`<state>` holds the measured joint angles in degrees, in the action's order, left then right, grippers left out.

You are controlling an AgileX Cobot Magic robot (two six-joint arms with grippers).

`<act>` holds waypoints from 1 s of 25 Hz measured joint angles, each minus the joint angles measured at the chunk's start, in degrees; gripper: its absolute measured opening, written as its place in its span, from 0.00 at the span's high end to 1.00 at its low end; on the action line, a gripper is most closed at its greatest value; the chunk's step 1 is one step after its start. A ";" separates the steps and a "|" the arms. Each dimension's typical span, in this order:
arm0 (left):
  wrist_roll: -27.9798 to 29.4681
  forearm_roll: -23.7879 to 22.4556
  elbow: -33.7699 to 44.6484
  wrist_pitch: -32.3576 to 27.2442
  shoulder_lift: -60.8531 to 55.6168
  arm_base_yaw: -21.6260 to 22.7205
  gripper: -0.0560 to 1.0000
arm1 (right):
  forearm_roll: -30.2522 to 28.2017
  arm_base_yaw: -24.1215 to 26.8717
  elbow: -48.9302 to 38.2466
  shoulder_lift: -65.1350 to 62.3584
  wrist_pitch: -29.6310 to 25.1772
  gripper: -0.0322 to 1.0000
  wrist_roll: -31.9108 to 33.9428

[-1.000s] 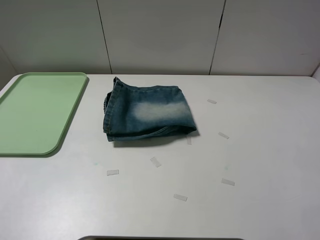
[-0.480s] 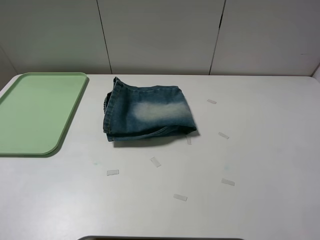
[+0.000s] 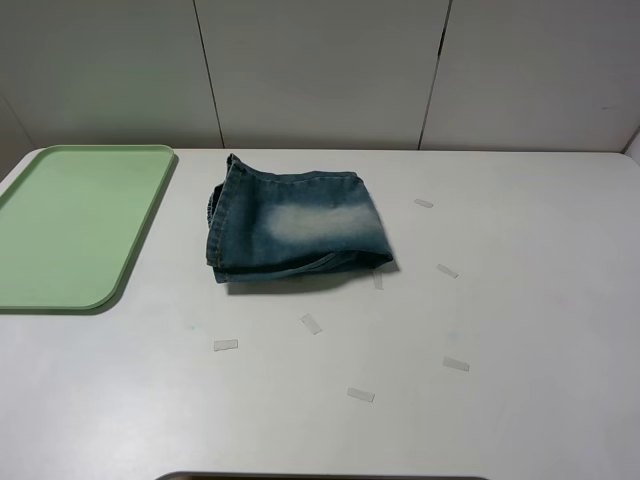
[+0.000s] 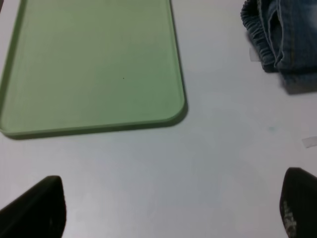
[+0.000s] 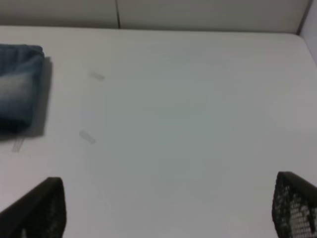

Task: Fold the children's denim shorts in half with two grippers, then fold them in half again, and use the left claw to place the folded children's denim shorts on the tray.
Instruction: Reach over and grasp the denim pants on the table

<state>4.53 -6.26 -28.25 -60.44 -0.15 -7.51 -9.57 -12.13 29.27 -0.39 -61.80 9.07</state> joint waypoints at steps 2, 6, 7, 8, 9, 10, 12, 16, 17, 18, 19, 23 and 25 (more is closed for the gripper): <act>0.00 0.00 0.00 0.00 0.00 0.00 0.14 | 0.00 0.00 -0.34 0.00 0.77 0.36 0.12; 0.00 0.00 0.00 0.00 0.00 0.00 0.14 | 0.00 0.00 -0.34 0.00 1.29 0.36 0.13; 0.00 0.00 0.00 0.00 0.00 0.00 0.14 | 0.00 0.00 -0.34 0.00 1.41 0.36 0.13; 0.00 0.00 0.00 0.00 0.00 0.00 0.14 | 0.00 0.00 -0.34 0.00 1.56 0.36 0.13; 0.00 0.00 0.00 0.00 0.00 0.00 0.14 | 0.00 0.00 -0.34 0.00 1.76 0.36 0.13; 0.00 0.00 0.00 0.00 0.00 0.00 0.14 | 0.05 0.00 -0.34 0.00 1.90 0.36 0.13; 0.00 0.00 0.00 0.00 0.00 0.00 0.14 | 0.05 0.00 -0.63 0.00 2.46 0.36 0.13; 0.00 0.00 0.00 0.00 0.00 0.00 0.14 | 0.05 0.00 -1.17 0.00 2.60 0.36 -0.12; 0.00 0.00 0.00 0.00 0.00 0.00 0.14 | -0.01 0.00 -1.17 0.00 2.60 0.36 -0.17; 0.00 0.00 0.00 0.00 0.00 0.00 0.14 | -0.01 0.00 -1.17 0.00 2.60 0.36 -0.24; 0.00 0.00 0.00 0.00 0.00 0.00 0.14 | -0.01 0.00 -1.17 0.00 2.60 0.36 -0.24; 0.00 0.00 0.00 0.00 0.00 0.00 0.14 | -0.01 0.00 -1.17 0.00 2.60 0.36 -0.30; 0.00 0.00 0.00 0.00 0.00 0.00 0.14 | -0.01 0.00 -1.17 0.00 2.60 0.36 -0.30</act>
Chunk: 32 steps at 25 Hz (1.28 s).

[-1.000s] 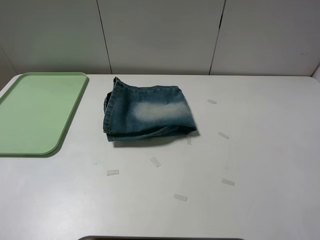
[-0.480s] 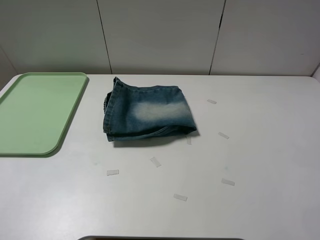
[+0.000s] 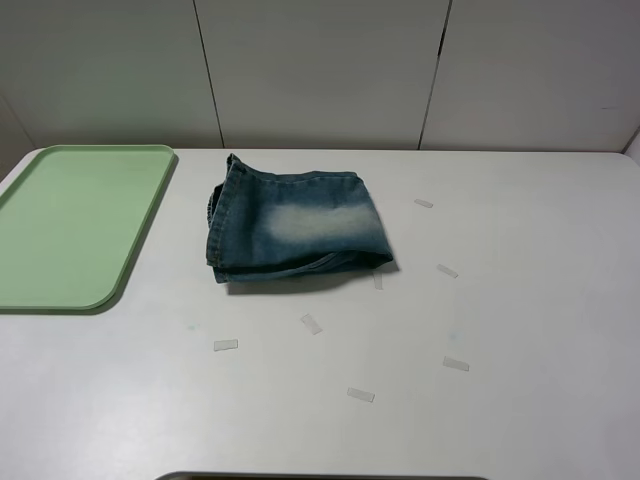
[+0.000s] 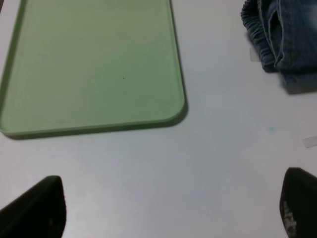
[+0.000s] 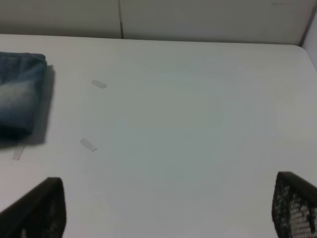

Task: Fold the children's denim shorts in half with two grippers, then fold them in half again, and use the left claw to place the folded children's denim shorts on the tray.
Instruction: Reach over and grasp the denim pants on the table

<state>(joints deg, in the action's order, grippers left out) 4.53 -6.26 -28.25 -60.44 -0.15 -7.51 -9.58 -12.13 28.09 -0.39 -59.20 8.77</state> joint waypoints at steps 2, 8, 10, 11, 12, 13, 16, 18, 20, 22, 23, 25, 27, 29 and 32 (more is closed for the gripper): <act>0.00 0.00 0.00 0.00 0.00 0.00 0.14 | 0.00 0.00 0.00 0.00 0.00 0.36 0.00; 0.00 -0.06 0.00 0.00 0.00 0.00 0.14 | 0.00 0.00 0.00 0.00 0.00 0.36 0.00; 0.00 -0.06 0.00 0.00 0.00 0.00 0.14 | 0.00 0.00 0.00 0.00 0.00 0.36 0.00; 0.00 -0.06 0.00 0.00 0.00 0.00 0.14 | 0.00 0.00 0.00 0.00 0.00 0.36 0.00; 0.00 -0.06 0.00 0.00 0.00 0.00 0.14 | 0.00 0.00 0.00 0.00 0.00 0.36 0.00; 0.00 -0.06 0.00 0.00 0.00 0.00 0.14 | 0.00 0.00 0.00 0.00 0.00 0.36 0.00; 0.00 -0.09 0.00 0.00 0.00 0.00 0.14 | 0.00 0.00 0.00 0.00 0.00 0.36 0.00; 0.00 -0.09 0.00 0.00 0.00 0.00 0.14 | 0.00 0.00 0.00 0.00 0.00 0.36 0.00; 0.00 -0.09 0.00 0.00 0.00 0.00 0.14 | 0.00 0.00 0.00 0.00 0.00 0.36 0.00; 0.00 -0.09 0.00 0.00 0.00 0.00 0.14 | 0.00 0.00 0.00 0.00 0.00 0.36 0.00; 0.00 -0.09 0.00 0.00 0.00 0.00 0.14 | 0.00 0.00 0.00 0.00 0.00 0.36 0.00; 0.00 -0.09 0.00 0.00 0.00 0.00 0.14 | 0.00 0.00 0.00 0.00 0.00 0.36 0.00; 0.00 -0.09 0.00 0.00 0.00 0.00 0.14 | 0.00 0.00 0.00 0.00 0.00 0.36 0.00; 0.00 -0.09 0.00 0.00 0.00 0.00 0.14 | 0.00 0.00 0.00 0.00 0.00 0.36 0.00; 0.00 -0.09 0.00 0.00 0.00 0.00 0.14 | 0.00 0.00 0.00 0.00 0.00 0.36 0.00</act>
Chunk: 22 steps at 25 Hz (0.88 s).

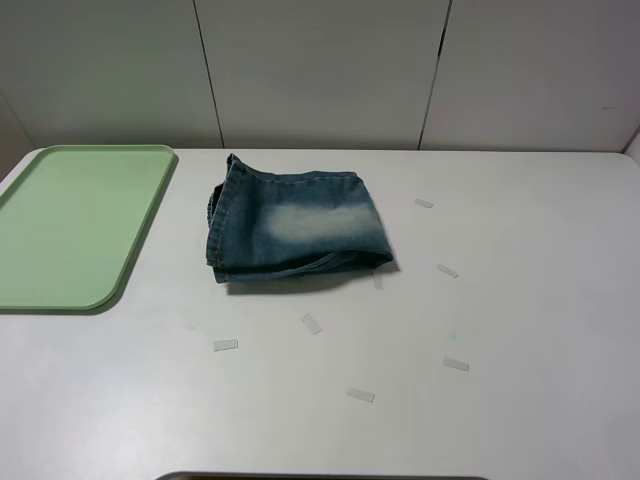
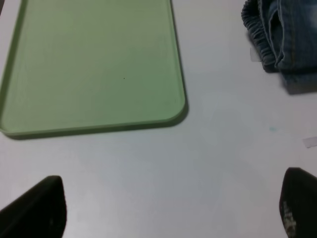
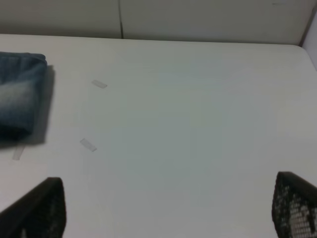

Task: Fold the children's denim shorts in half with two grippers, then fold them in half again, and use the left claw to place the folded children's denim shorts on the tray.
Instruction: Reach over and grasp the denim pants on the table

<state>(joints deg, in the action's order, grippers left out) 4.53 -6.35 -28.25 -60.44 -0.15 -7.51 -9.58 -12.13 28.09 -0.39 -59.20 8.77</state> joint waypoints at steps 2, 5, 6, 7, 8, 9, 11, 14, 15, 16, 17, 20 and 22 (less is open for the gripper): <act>0.00 0.00 0.00 0.00 0.00 0.00 0.14 | 0.00 0.00 0.00 0.00 0.00 0.36 0.00; 0.00 0.00 0.00 0.00 0.00 0.00 0.14 | 0.00 0.00 0.00 0.00 0.00 0.36 0.00; 0.00 0.00 0.00 0.00 0.00 0.00 0.14 | 0.00 0.00 0.00 0.00 0.00 0.36 0.00; 0.00 0.08 0.00 0.00 0.00 0.00 0.14 | 0.00 0.00 0.00 0.00 0.00 0.36 0.00; 0.00 0.25 0.00 0.00 0.00 0.00 0.14 | 0.00 0.00 0.00 0.00 0.00 0.36 0.00; 0.00 0.58 0.00 0.00 0.00 0.00 0.14 | 0.00 0.00 0.00 0.00 0.00 0.36 0.00; 0.11 1.81 0.00 0.00 1.08 0.00 0.14 | 0.00 0.00 0.00 0.00 0.00 0.36 0.00; 0.48 5.08 -0.63 0.75 7.07 0.00 0.14 | 0.00 0.00 0.00 0.00 0.00 0.36 0.00; 0.54 6.35 -1.16 1.73 9.90 0.00 0.15 | 0.00 0.00 0.00 0.00 0.00 0.36 0.00; 0.53 7.68 -1.85 3.20 12.85 0.00 0.15 | 0.00 0.00 0.00 0.00 0.00 0.36 0.00; 0.47 9.10 -2.60 5.09 15.41 0.00 0.15 | 0.00 0.00 0.00 0.00 0.00 0.36 0.00; -1.08 12.87 -5.10 11.56 24.01 0.00 0.15 | 0.00 0.00 0.00 0.00 0.00 0.36 0.00; -2.98 15.20 -6.82 15.97 29.83 0.00 0.15 | 0.00 0.00 0.00 0.00 0.00 0.36 0.00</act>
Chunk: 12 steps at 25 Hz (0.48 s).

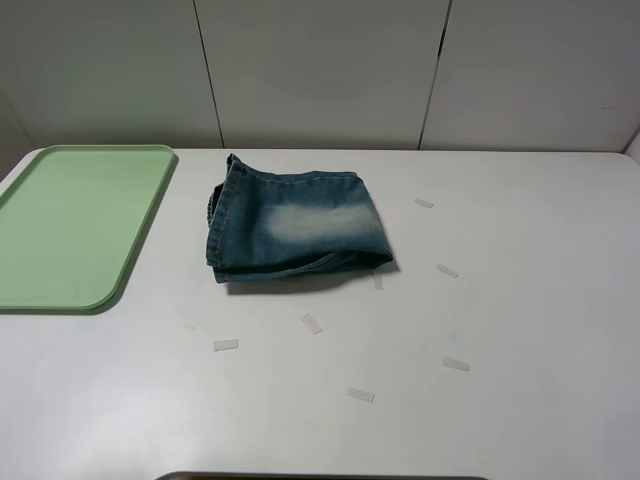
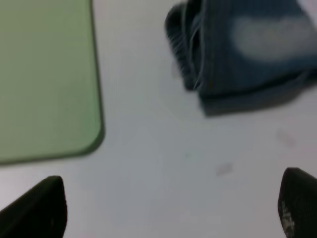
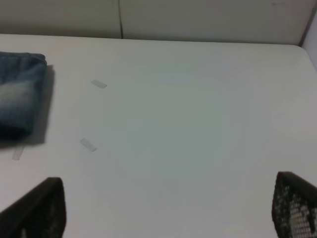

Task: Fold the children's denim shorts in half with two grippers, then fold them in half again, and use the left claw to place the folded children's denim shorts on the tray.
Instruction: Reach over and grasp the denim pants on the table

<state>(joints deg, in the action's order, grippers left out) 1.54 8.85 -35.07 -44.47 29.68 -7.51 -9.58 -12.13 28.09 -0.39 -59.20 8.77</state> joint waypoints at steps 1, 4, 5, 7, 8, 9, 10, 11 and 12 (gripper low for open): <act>-0.96 1.23 -0.85 2.22 2.86 0.00 0.15 | 0.00 0.00 0.00 0.00 0.00 0.36 0.00; -3.28 4.83 -2.46 6.56 10.60 0.00 0.15 | 0.00 0.00 0.00 0.00 0.00 0.36 0.00; -3.95 6.24 -2.73 7.87 12.74 0.00 0.15 | 0.00 0.00 0.00 0.00 0.00 0.36 0.00; -5.71 8.83 -2.99 10.43 17.64 0.00 0.15 | 0.00 0.00 0.00 0.00 0.00 0.36 0.00; -6.46 10.20 -3.01 11.62 20.02 0.00 0.15 | 0.00 0.00 0.00 0.00 0.00 0.36 0.00; -6.96 11.39 -3.01 12.84 21.95 0.00 0.15 | 0.00 0.00 0.00 0.00 0.00 0.36 0.00; -7.38 12.48 -3.01 14.01 24.20 0.00 0.15 | 0.00 0.00 0.00 0.00 0.00 0.36 0.00; -7.65 13.06 -3.01 14.96 26.36 0.00 0.15 | 0.00 0.00 0.00 0.00 0.00 0.36 0.00; -7.75 13.55 -3.01 16.10 28.41 0.00 0.15 | 0.00 0.00 0.00 0.00 0.00 0.36 0.00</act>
<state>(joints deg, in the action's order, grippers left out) -6.21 22.41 -38.08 -28.36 58.09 -7.51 -9.58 -12.13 28.09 -0.39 -59.20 8.77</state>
